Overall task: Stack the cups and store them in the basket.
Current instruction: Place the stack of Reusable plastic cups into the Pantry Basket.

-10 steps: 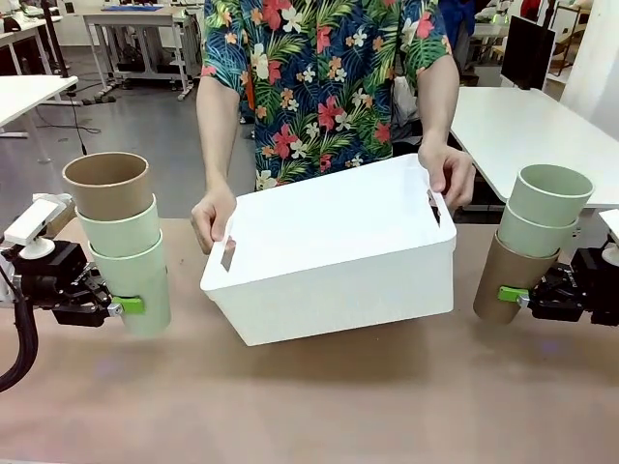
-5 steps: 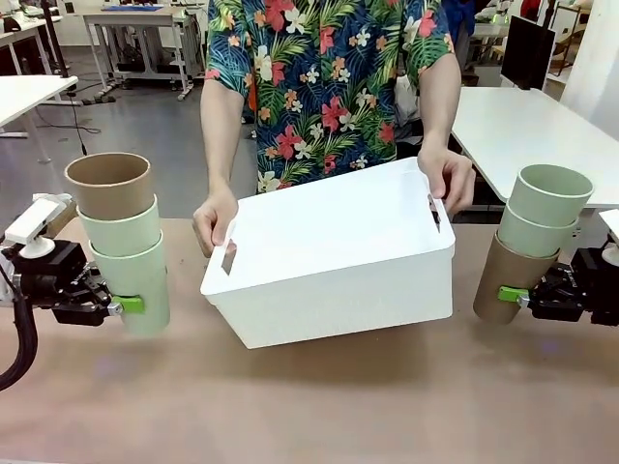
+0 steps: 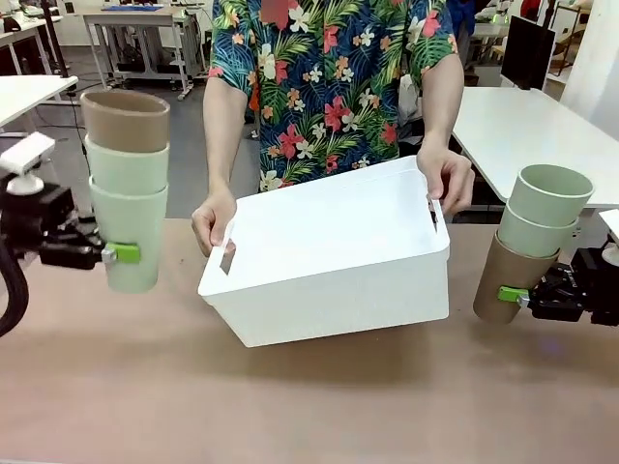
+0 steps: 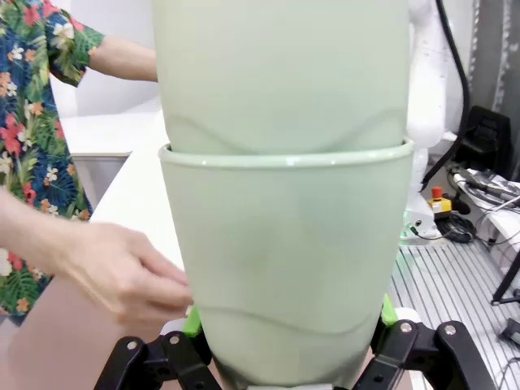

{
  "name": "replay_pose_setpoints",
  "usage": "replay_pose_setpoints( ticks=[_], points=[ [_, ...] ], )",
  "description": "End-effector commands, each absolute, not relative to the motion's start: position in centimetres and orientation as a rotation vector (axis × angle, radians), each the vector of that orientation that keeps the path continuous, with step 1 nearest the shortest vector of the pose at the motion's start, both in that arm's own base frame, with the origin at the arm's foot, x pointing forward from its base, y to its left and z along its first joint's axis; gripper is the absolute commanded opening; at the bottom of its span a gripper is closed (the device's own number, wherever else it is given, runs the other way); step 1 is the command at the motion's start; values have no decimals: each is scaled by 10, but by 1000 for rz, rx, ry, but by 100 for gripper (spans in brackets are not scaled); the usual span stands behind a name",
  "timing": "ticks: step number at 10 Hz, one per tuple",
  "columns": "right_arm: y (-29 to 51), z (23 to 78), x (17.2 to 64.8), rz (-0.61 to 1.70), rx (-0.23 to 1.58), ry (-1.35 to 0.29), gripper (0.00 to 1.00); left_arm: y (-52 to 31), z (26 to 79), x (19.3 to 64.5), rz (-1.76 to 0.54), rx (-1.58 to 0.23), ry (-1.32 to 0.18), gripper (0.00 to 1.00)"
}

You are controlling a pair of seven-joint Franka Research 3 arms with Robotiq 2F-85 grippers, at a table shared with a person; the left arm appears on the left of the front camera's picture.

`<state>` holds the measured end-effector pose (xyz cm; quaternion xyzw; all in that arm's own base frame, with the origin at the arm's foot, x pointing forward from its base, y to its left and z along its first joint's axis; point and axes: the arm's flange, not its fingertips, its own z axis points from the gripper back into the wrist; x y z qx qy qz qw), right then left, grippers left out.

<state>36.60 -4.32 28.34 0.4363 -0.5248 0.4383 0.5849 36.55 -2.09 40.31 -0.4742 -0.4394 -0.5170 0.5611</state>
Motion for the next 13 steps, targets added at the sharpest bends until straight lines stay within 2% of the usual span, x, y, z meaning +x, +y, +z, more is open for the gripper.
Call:
replay_pose_setpoints(
  ticks=[1,5,8,13],
  points=[
    [-43,287,367,1033,1011,-1233,85,-57,448,365,-1235,-1058,-951,85],
    [-43,287,367,1033,1011,-1233,85,-140,508,376,-1316,-865,-791,85],
    [-43,287,367,1033,1011,-1233,85,-199,512,395,-1365,-761,-661,85],
    [-43,287,367,1033,1011,-1233,85,-269,486,424,-1419,-600,-520,85]
  ],
)
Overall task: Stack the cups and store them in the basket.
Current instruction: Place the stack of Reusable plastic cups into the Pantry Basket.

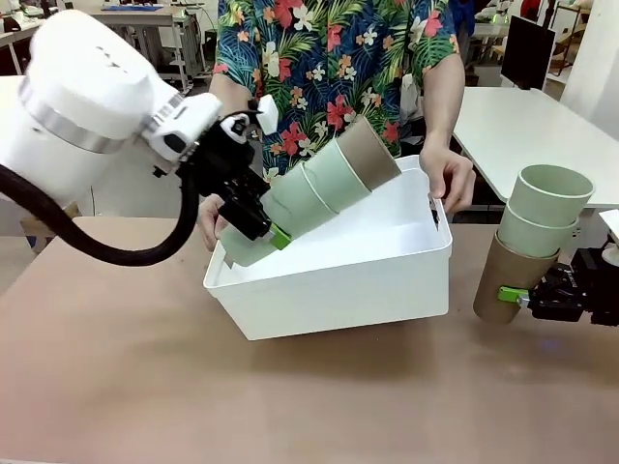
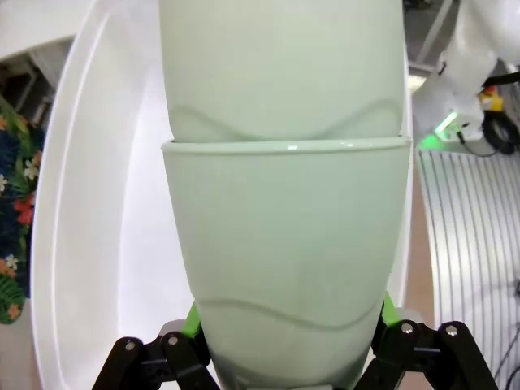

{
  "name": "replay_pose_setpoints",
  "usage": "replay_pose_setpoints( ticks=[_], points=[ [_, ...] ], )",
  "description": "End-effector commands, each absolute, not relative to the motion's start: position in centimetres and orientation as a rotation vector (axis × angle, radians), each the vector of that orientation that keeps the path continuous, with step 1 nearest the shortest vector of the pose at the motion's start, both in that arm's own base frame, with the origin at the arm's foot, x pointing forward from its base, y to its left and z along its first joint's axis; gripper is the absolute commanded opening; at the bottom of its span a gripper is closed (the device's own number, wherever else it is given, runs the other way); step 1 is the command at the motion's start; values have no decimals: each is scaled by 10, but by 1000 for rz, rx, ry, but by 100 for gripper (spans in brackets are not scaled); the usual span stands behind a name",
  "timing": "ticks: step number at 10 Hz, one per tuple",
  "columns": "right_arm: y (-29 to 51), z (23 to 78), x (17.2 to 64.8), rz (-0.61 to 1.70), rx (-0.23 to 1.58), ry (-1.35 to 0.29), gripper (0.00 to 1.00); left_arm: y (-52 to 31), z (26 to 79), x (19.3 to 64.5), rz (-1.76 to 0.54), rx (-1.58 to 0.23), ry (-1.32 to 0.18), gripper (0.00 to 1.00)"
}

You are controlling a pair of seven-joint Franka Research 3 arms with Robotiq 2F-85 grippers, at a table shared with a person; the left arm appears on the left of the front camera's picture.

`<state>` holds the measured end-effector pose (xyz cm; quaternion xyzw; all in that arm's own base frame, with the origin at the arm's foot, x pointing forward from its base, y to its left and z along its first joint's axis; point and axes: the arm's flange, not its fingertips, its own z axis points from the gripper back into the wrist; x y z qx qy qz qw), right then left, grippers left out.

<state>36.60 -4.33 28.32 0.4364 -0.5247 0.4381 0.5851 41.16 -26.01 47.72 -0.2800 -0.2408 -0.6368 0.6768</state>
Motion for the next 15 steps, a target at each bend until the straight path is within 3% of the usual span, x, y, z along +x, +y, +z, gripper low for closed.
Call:
replay_pose_setpoints(
  ticks=[1,9,15],
  points=[
    [-43,287,367,1033,1011,-1233,85,-277,480,432,-1417,-583,-500,85],
    [-43,287,367,1033,1011,-1233,85,-321,407,464,-1419,-469,-369,85],
    [-43,287,367,1033,1011,-1233,85,-336,383,463,-1433,-392,-346,85]
  ],
)
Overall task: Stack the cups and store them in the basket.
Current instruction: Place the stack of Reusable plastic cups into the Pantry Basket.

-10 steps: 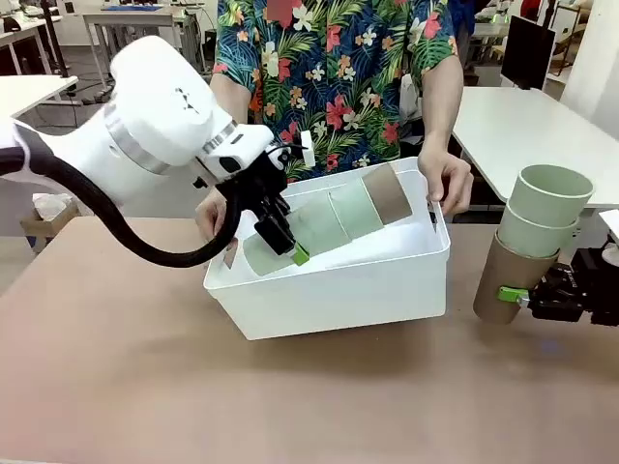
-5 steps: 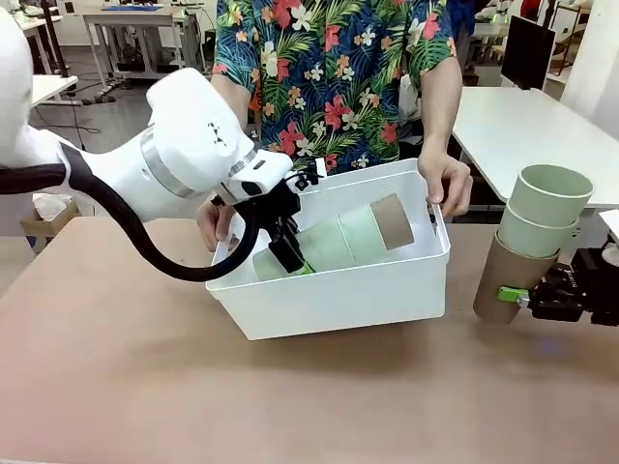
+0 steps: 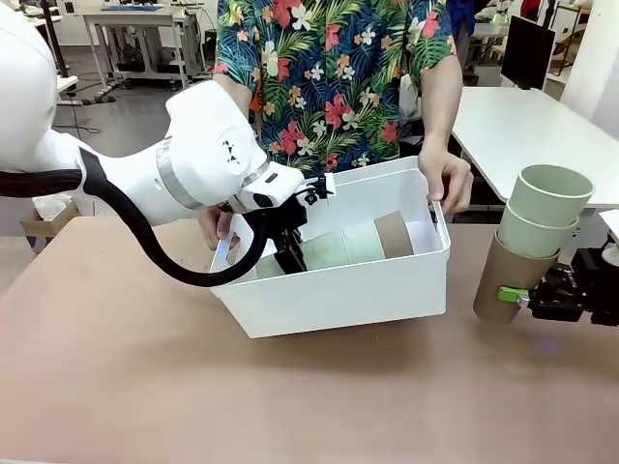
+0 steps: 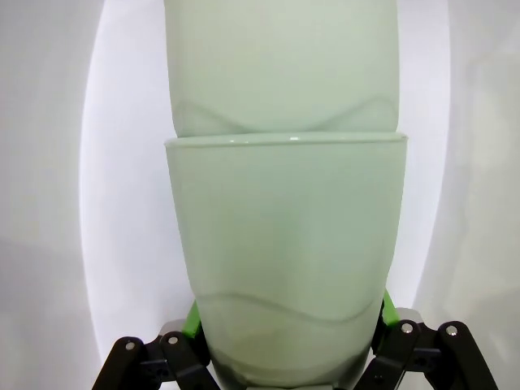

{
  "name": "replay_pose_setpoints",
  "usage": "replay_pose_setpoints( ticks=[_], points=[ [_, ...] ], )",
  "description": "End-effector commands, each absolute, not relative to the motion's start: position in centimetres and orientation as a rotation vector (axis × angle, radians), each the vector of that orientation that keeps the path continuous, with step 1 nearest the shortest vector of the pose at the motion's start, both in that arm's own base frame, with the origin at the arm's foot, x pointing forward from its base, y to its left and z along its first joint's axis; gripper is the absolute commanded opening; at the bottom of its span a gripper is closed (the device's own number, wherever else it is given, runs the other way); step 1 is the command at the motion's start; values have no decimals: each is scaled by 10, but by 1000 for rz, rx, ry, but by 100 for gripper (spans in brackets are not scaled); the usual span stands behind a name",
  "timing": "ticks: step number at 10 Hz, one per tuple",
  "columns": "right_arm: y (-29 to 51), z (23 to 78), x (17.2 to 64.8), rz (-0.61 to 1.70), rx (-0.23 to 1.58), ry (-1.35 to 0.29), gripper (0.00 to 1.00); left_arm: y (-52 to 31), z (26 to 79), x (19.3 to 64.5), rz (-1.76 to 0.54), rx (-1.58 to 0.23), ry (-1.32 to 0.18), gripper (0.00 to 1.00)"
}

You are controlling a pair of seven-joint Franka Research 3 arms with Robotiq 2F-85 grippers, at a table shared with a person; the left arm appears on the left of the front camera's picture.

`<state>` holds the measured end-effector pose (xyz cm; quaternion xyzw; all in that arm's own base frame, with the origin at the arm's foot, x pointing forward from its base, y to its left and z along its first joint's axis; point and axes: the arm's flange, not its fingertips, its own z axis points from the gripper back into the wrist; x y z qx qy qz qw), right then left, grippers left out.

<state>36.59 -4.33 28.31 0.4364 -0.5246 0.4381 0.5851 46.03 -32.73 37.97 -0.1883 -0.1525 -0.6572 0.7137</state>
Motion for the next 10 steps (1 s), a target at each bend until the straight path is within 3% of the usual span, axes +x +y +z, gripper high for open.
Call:
replay_pose_setpoints(
  ticks=[1,4,5,10],
  points=[
    [-43,287,367,1033,1011,-1233,85,-337,381,464,-1429,-385,-356,85],
    [-43,287,367,1033,1011,-1233,85,-342,380,462,-1425,-376,-373,85],
    [-43,287,367,1033,1011,-1233,85,-343,381,459,-1445,-382,-364,100],
    [-43,287,367,1033,1011,-1233,85,-318,415,451,-1457,-444,-395,100]
  ],
)
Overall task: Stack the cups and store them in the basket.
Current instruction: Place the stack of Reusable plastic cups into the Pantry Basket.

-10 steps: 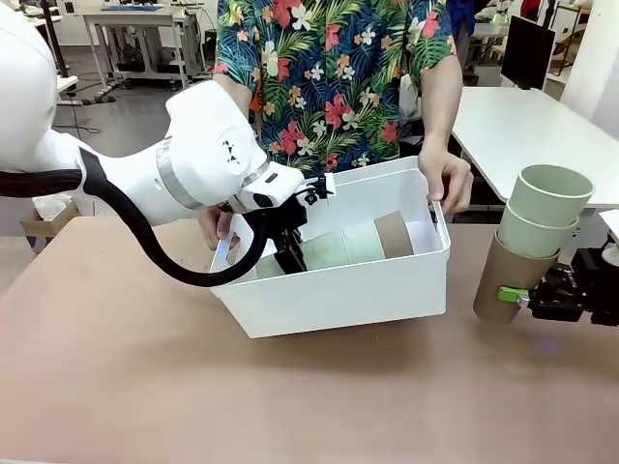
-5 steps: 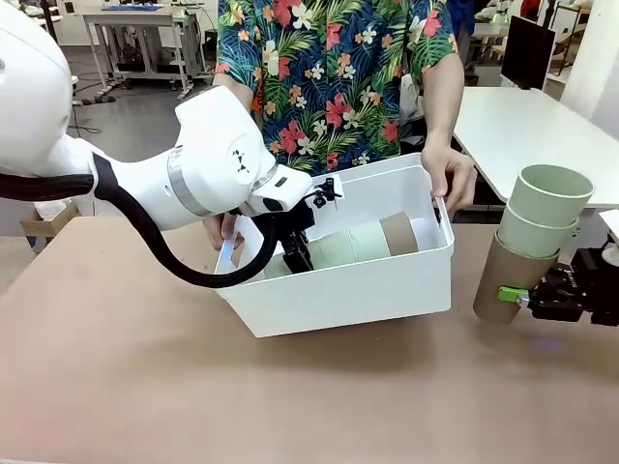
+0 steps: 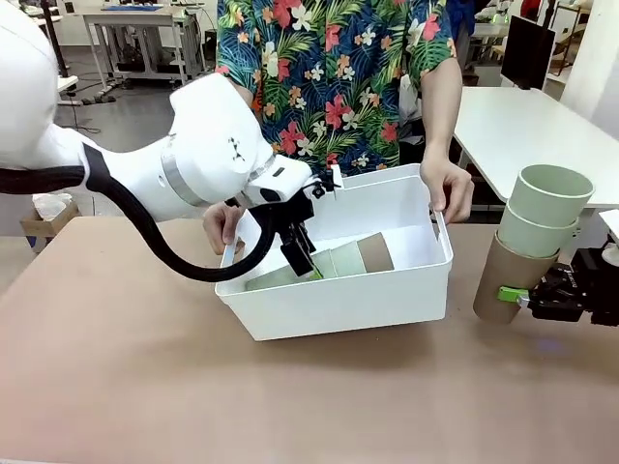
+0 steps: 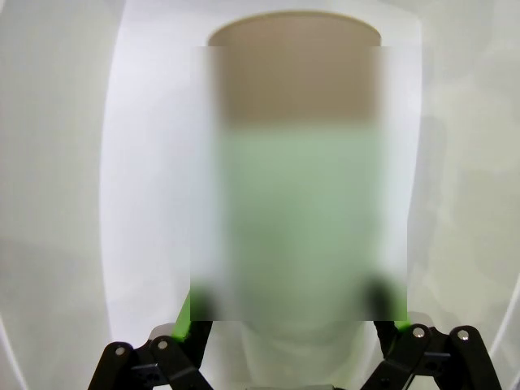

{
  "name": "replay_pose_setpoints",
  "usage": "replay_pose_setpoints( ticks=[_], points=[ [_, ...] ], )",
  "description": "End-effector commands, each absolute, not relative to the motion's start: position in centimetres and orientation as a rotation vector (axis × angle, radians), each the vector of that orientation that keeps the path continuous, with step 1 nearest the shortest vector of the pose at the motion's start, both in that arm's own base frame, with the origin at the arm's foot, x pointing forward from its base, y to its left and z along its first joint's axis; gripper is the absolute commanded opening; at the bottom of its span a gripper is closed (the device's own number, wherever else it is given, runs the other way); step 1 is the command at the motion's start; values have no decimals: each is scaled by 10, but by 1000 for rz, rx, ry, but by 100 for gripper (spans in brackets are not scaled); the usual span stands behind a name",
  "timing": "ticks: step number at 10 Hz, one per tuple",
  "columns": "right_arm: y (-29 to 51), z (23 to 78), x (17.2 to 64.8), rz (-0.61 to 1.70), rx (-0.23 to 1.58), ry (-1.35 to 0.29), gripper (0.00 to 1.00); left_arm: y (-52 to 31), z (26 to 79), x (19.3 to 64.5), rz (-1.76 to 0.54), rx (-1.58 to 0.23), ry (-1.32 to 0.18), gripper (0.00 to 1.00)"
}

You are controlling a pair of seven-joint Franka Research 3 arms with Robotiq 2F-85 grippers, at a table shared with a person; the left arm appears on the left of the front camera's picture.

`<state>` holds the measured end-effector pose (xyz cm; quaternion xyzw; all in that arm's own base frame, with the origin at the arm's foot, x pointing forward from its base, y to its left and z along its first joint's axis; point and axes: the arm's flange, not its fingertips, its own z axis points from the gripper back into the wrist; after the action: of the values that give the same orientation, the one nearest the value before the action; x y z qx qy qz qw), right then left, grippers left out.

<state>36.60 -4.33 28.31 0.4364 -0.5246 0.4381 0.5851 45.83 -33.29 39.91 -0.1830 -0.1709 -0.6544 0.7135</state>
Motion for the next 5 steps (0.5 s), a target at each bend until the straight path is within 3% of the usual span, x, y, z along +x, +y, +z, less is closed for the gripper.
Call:
replay_pose_setpoints(
  ticks=[1,5],
  points=[
    [-43,287,367,1033,1011,-1233,85,-304,438,446,-1465,-493,-425,100],
    [-43,287,367,1033,1011,-1233,85,-213,523,417,-1455,-675,-588,100]
  ],
)
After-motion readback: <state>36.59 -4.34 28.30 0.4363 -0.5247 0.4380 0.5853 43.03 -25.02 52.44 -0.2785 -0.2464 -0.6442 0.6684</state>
